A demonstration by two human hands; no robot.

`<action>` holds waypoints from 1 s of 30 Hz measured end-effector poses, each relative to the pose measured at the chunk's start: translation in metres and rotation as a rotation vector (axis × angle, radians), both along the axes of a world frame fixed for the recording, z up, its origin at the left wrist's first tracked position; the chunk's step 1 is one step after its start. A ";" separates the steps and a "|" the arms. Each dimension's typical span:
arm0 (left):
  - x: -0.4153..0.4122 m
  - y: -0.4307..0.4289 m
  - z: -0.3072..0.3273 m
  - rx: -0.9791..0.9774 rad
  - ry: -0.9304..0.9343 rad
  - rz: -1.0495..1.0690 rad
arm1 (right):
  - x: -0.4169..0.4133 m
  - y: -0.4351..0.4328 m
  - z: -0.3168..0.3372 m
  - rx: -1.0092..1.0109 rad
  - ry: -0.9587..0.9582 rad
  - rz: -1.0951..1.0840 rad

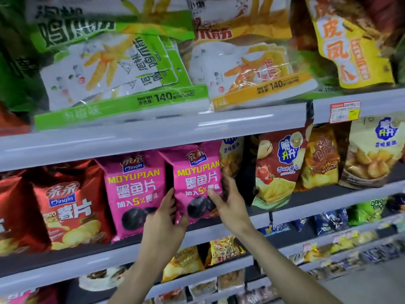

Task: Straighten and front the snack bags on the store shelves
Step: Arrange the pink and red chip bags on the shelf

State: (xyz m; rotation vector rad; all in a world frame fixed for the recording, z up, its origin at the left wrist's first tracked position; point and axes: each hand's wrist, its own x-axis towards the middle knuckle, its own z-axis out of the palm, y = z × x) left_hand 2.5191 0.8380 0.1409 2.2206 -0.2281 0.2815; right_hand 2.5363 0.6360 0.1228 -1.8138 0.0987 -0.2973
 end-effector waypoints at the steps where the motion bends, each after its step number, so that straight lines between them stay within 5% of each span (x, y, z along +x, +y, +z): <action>1: 0.000 0.001 -0.002 0.003 0.018 -0.013 | -0.002 -0.001 0.000 -0.032 0.014 -0.001; 16: -0.019 -0.004 -0.003 -0.050 0.105 -0.019 | -0.011 -0.008 -0.004 -0.203 0.090 0.052; 25: -0.057 -0.063 0.018 0.281 0.080 0.162 | -0.038 -0.075 0.021 -0.705 0.032 0.288; 30: -0.085 -0.138 0.021 0.305 0.079 0.122 | -0.073 -0.148 0.035 -0.864 -0.028 0.356</action>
